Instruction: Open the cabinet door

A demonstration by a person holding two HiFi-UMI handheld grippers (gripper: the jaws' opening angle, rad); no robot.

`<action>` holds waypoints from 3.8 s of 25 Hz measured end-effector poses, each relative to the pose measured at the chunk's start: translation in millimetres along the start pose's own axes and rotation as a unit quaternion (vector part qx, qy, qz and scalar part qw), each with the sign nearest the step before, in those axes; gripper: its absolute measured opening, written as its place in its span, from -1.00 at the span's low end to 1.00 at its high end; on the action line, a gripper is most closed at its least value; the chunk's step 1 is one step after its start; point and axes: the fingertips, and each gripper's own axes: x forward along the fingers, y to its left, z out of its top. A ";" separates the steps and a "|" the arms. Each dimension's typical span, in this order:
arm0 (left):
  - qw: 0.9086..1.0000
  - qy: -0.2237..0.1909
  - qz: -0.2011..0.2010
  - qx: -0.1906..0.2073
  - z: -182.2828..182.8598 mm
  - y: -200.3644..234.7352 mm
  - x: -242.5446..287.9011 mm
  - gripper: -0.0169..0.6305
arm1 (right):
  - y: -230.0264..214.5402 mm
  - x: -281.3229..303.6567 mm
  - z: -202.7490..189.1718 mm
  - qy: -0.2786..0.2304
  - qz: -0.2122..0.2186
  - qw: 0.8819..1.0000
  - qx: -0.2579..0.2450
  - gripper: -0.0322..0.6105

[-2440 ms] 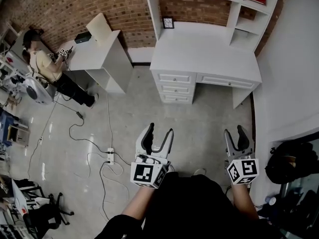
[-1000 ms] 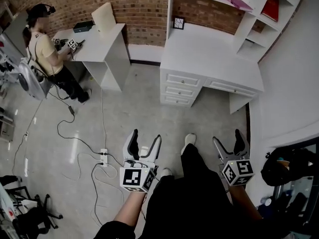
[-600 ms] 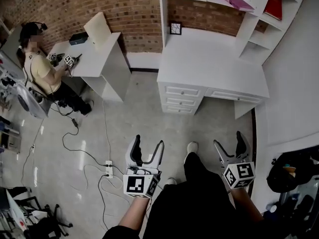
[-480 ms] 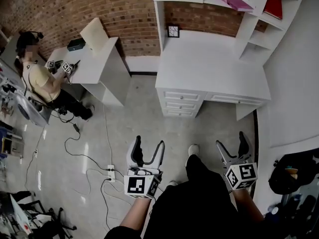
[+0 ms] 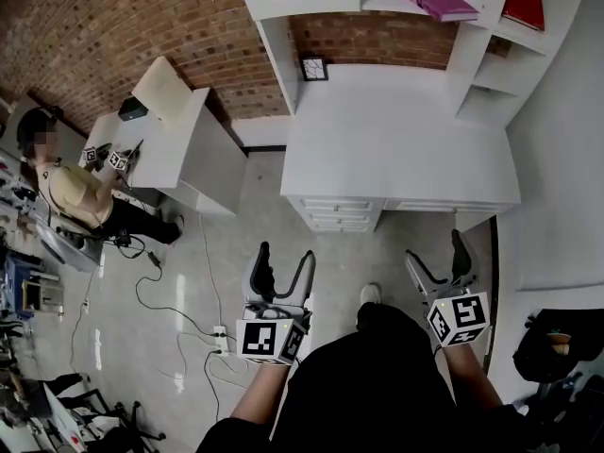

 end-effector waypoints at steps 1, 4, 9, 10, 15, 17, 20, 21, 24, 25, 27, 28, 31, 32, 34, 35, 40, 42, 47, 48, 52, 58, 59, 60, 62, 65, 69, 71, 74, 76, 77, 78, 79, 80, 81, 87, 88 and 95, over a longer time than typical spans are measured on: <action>1.000 0.001 0.001 0.006 1.4 -0.7 10.5 0.09 | -5.9 8.2 2.0 0.001 0.008 1.000 0.002 0.42; 1.000 0.003 0.013 0.008 3.7 -1.1 42.0 0.09 | -23.9 30.4 5.1 0.008 0.025 1.000 0.012 0.42; 1.000 0.000 0.022 0.011 2.6 -5.6 92.6 0.09 | -54.0 69.3 0.5 0.026 0.039 0.999 0.012 0.42; 1.000 0.006 0.020 0.012 -2.6 -6.2 101.2 0.09 | -58.1 76.2 0.2 0.028 0.043 0.999 0.011 0.42; 1.000 0.022 0.018 0.007 -13.0 -11.3 144.4 0.09 | -80.2 99.3 6.6 0.029 0.052 0.998 0.002 0.42; 1.000 0.020 0.017 0.008 -7.7 -16.7 158.4 0.09 | -92.2 105.6 5.8 0.034 0.048 0.998 -0.001 0.42; 1.000 0.015 0.002 0.020 -3.0 -22.2 170.6 0.09 | -103.3 109.4 1.3 0.042 0.036 0.998 0.005 0.42; 1.000 0.015 -0.001 0.021 -3.1 -21.6 173.4 0.09 | -104.9 110.5 -0.6 0.045 0.032 0.998 0.009 0.42; 1.000 0.020 -0.010 0.014 -9.0 -14.9 181.6 0.09 | -105.0 115.2 -6.8 0.052 0.019 0.998 0.016 0.42; 1.000 0.021 -0.014 0.011 -11.9 -12.1 184.9 0.09 | -103.9 117.4 -8.0 0.053 0.016 0.998 0.018 0.42; 0.999 0.022 -0.025 0.006 -16.9 -6.9 193.2 0.09 | -102.3 122.3 -8.5 0.054 0.006 0.998 0.019 0.42; 0.999 0.022 -0.032 0.004 -18.2 -4.5 198.6 0.09 | -102.3 124.9 -7.6 0.053 0.000 0.998 0.019 0.42; 0.999 0.017 -0.051 0.001 -15.1 3.4 218.3 0.09 | -104.4 134.3 -1.6 0.052 -0.021 0.998 0.024 0.42; 0.998 0.014 -0.055 0.000 -12.1 6.6 225.5 0.09 | -105.0 138.3 1.9 0.052 -0.027 0.998 0.026 0.42; 0.998 0.007 -0.061 -0.001 -3.2 12.5 239.9 0.09 | -106.2 148.0 11.7 0.050 -0.034 0.998 0.027 0.42; 0.998 0.003 -0.063 -0.001 2.2 15.1 247.0 0.09 | -107.3 154.2 17.3 0.050 -0.036 0.998 0.024 0.42; 0.997 -0.019 -0.076 0.000 31.3 29.1 278.6 0.09 | -112.6 191.9 43.1 0.047 -0.040 0.998 0.006 0.42; 0.996 -0.027 -0.083 0.004 43.3 33.0 289.6 0.09 | -110.9 206.7 53.8 0.030 -0.037 0.999 0.007 0.42; 0.992 -0.036 -0.121 0.017 76.5 35.4 323.8 0.09 | -100.5 232.2 79.8 0.015 -0.042 0.999 0.007 0.42; 0.990 -0.038 -0.134 0.021 83.6 33.0 330.4 0.09 | -97.9 235.2 83.3 0.013 -0.042 0.999 0.006 0.42; 0.981 -0.056 -0.179 0.040 114.5 18.5 356.5 0.09 | -93.2 248.0 98.0 0.005 -0.045 0.999 0.022 0.42; 0.970 -0.108 -0.211 0.056 175.7 2.5 391.6 0.09 | -89.4 268.4 132.9 -0.024 -0.051 0.998 0.020 0.42; 0.968 -0.116 -0.214 0.057 186.6 0.8 396.6 0.09 | -89.0 271.0 135.4 -0.025 -0.052 0.998 0.018 0.42; 0.966 -0.124 -0.217 0.060 197.7 -0.6 401.2 0.09 | -88.2 273.4 137.2 -0.026 -0.054 0.998 0.017 0.42; 0.963 -0.139 -0.222 0.064 219.2 -2.8 409.4 0.09 | -85.3 278.0 139.2 -0.024 -0.058 0.998 0.016 0.42; 0.957 -0.163 -0.233 0.058 242.0 -4.5 418.8 0.09 | -79.3 287.1 138.1 -0.016 -0.061 0.998 0.010 0.41; 0.951 -0.175 -0.252 0.048 258.2 -7.0 427.4 0.09 | -69.9 302.3 140.2 -0.032 -0.061 0.997 0.023 0.42; 0.947 -0.181 -0.259 0.051 268.6 -8.3 431.2 0.09 | -62.1 309.2 141.2 -0.033 -0.059 0.997 0.024 0.42; 0.943 -0.194 -0.263 0.061 287.9 -11.3 440.0 0.09 | -54.6 319.3 140.3 -0.028 -0.049 0.998 0.023 0.41; 0.941 -0.203 -0.261 0.070 302.1 -16.1 444.9 0.09 | -57.8 323.5 142.7 -0.029 -0.044 0.998 0.020 0.42; 0.940 -0.208 -0.259 0.076 309.7 -19.3 446.5 0.09 | -61.7 325.9 144.6 -0.030 -0.041 0.999 0.017 0.41; 0.939 -0.215 -0.256 0.080 317.6 -22.8 448.1 0.09 | -66.9 328.8 146.8 -0.031 -0.038 0.999 0.013 0.41; 0.938 -0.222 -0.252 0.084 325.4 -26.3 450.4 0.09 | -73.1 332.1 149.6 -0.031 -0.037 0.999 0.009 0.41; 0.937 -0.228 -0.248 0.087 332.9 -29.8 453.9 0.09 | -79.9 335.5 153.6 -0.031 -0.036 0.999 0.007 0.42; 0.937 -0.233 -0.244 0.091 339.7 -33.3 458.7 0.09 | -87.0 338.6 158.9 -0.031 -0.037 0.999 0.007 0.41; 0.937 -0.242 -0.224 0.119 369.5 -53.7 483.2 0.09 | -113.7 354.4 192.6 -0.061 -0.012 0.998 0.001 0.41; 0.937 -0.244 -0.218 0.123 374.2 -55.0 486.4 0.09 | -117.0 356.3 196.5 -0.065 -0.009 0.998 0.000 0.41; 0.941 -0.250 -0.188 0.125 394.9 -54.3 518.8 0.09 | -143.8 373.3 198.2 -0.076 0.017 0.997 0.023 0.41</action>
